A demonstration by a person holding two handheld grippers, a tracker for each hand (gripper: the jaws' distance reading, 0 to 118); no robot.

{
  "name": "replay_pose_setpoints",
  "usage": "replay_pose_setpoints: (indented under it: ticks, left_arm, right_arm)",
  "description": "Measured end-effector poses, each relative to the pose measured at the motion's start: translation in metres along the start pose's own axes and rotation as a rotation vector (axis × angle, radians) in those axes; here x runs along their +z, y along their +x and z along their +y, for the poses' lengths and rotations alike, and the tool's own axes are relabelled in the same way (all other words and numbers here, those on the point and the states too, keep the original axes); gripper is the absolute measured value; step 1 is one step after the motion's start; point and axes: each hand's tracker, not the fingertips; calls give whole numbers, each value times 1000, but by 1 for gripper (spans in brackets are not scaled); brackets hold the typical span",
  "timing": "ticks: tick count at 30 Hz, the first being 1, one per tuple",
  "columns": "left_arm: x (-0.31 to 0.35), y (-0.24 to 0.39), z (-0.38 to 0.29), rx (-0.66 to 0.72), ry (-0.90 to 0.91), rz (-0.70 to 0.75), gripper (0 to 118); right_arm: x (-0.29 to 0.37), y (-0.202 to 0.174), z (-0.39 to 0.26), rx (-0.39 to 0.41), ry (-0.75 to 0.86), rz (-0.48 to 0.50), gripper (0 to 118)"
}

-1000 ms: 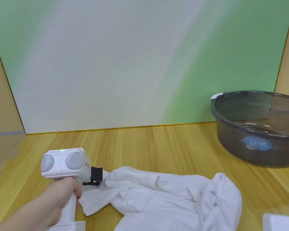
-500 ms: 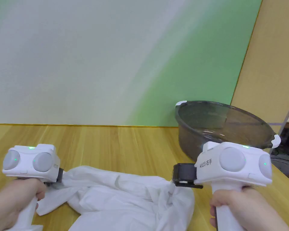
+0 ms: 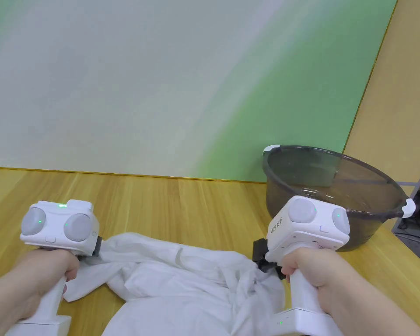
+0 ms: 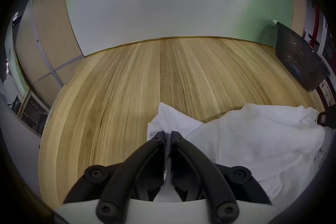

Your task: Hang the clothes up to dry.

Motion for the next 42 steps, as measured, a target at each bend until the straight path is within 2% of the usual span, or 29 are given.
replay_pose_setpoints:
  ticks: [3, 5, 8, 11, 12, 16, 19, 22, 23, 24, 26, 28, 29, 30, 31, 32, 34, 38, 42]
  left_arm:
    - [-8, -2, 4, 0, -3, 1, 2]
    - [-8, -6, 4, 40, 3, -19, 2]
    - [-2, -15, 7, 103, -12, -79, 2]
    - [14, -25, 17, 124, 96, -71, 2]
    - [25, -27, 25, 114, 125, -77, 2]
    - [78, -27, 47, 69, 224, -108, 2]
    - [130, -31, 69, 99, 343, -109, 2]
    - [186, -41, 97, 109, 437, -127, 2]
    - [201, -42, 104, 86, 466, -122, 2]
    - [226, -44, 114, 55, 528, -97, 2]
    - [264, -48, 129, 6, 594, -68, 2]
    - [300, -55, 144, 15, 641, -60, 2]
    - [319, -60, 151, 48, 672, -48, 2]
    - [337, -64, 159, 48, 685, -63, 2]
    - [352, -66, 164, 62, 710, -55, 2]
    - [367, -66, 168, 37, 730, -40, 2]
    - [395, -66, 172, 1, 793, 21, 2]
    - [431, -73, 173, 82, 844, -10, 2]
    - [446, -79, 173, 83, 857, -10, 2]
  right_arm:
    - [-7, 9, 2, 34, 45, -35, 19]
    - [-2, 16, 3, -6, 68, 10, 18]
    - [6, 17, 0, 2, 103, 20, 17]
    - [25, 14, 1, 61, 169, 18, 13]
    - [37, 15, 4, 49, 224, 31, 12]
    - [88, -3, 8, 200, 350, 18, 12]
    - [130, -8, 19, 198, 464, 33, 12]
    - [181, -17, 31, 273, 565, -2, 11]
    - [200, -18, 33, 268, 621, -6, 11]
    - [218, -20, 37, 296, 636, -5, 11]
    - [251, -18, 45, 283, 707, -13, 10]
    - [286, -19, 51, 280, 775, -19, 10]
    - [305, -20, 55, 303, 802, -25, 10]
    - [324, -23, 55, 274, 857, -19, 10]
    - [341, -26, 59, 316, 858, -48, 10]
    - [357, -27, 60, 279, 918, -50, 10]
    - [390, -28, 62, 276, 943, -25, 10]
    - [431, -31, 55, 284, 997, -36, 10]
    - [456, -28, 48, 262, 1040, -39, 10]
